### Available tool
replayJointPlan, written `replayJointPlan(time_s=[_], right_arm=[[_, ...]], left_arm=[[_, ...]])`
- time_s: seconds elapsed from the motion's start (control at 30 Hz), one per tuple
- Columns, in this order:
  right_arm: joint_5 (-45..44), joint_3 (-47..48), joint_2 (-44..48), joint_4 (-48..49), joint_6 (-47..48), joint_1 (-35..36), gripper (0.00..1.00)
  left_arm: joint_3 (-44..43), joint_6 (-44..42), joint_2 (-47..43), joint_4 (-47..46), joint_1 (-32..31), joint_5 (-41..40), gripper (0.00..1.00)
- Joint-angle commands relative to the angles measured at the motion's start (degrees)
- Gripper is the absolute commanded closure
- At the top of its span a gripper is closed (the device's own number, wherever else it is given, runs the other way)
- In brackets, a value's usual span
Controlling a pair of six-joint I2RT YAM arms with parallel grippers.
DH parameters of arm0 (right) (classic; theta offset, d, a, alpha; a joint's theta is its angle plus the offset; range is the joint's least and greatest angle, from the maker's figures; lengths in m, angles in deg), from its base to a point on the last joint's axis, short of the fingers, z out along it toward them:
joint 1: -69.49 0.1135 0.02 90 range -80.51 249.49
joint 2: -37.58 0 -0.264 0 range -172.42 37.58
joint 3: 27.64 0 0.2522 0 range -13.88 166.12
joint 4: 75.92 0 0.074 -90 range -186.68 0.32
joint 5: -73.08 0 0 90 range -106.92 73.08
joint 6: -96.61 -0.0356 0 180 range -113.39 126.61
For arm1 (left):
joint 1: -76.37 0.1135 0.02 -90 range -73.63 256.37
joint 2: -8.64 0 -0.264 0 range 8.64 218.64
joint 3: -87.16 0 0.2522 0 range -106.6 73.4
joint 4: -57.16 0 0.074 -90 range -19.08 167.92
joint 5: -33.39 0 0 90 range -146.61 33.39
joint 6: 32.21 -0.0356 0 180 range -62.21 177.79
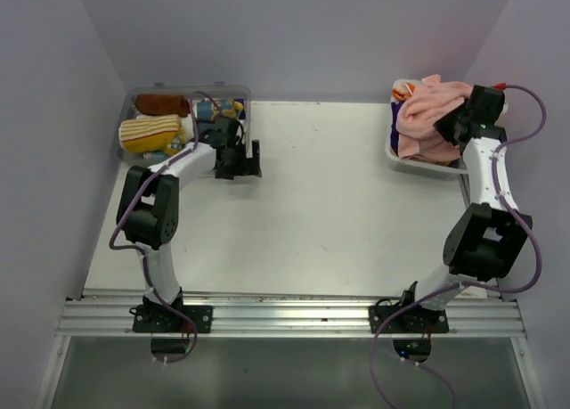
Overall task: Roll the towels
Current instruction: Grab a towel with the right arm, then move the towel to the center of the board
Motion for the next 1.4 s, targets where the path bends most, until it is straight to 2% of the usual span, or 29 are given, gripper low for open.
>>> replayJointPlan(time_s=[0.0,0.1,0.4,0.6,0.73,0.8,0.97,1.03,1.07,1.1,1.13,1.2,1.23,1.3,1.37], right_arm=[[3.9,1.3,11.8,3.2,-1.1,-0.2,1.0],[6.6,2.9,16.9,3.0,-1.5,-0.1,1.0],[16.8,17.3,23.6,1.0,-2.7,2.8,1.0],[19.0,22.7,26.5,0.4,-2.6,10.3,1.0],[18.9,19.5,28.6,0.7,-3.1,15.4,1.0],[18.1,16.8,29.8,1.2,-3.9,20.5,1.0],[14.2,3.5,30.2,3.2,-4.0,30.2,1.0],[12.9,-1.4,28.2,2.8,-3.4,31.6,1.0],[12.6,-2.6,26.8,2.1,-2.8,31.8,0.9],[10.2,-3.2,25.4,0.5,-1.8,31.7,0.75],[7.9,-3.1,23.4,-5.3,1.4,31.7,0.52],[4.0,-3.2,19.4,-9.9,4.0,31.3,0.42],[2.3,-5.3,19.2,-11.7,5.1,31.1,0.34],[2.0,-9.3,21.1,-10.7,5.4,30.8,0.28],[1.9,-16.0,23.4,-8.6,5.4,30.8,0.27]], left_arm=[[-2.7,-2.0,-2.2,-0.7,0.4,3.7,0.01],[-2.0,-1.8,-5.9,-0.6,0.4,6.5,0.01],[-4.8,-1.7,-14.4,3.2,0.3,12.9,0.0],[-11.8,-0.4,-17.6,9.1,0.7,9.7,0.0],[-15.1,0.0,-19.7,11.6,1.6,8.2,0.01],[-16.3,0.2,-21.1,12.0,2.3,7.6,0.0],[-17.4,0.0,-23.0,13.5,3.5,5.9,0.0],[-17.3,-0.7,-23.0,14.0,3.6,5.3,0.01],[-17.1,-1.1,-22.8,14.3,3.6,5.7,0.01],[-16.7,-1.4,-22.7,14.5,3.6,6.7,0.01],[-16.0,-1.4,-22.8,14.3,3.5,7.4,0.01],[-12.8,-1.1,-23.2,13.6,2.7,8.0,0.01],[-10.1,-1.1,-23.4,12.9,1.8,7.5,0.01],[-7.2,-0.8,-23.7,12.2,-2.9,5.6,0.01],[-3.9,-0.6,-23.0,12.1,-7.4,3.7,0.01]])
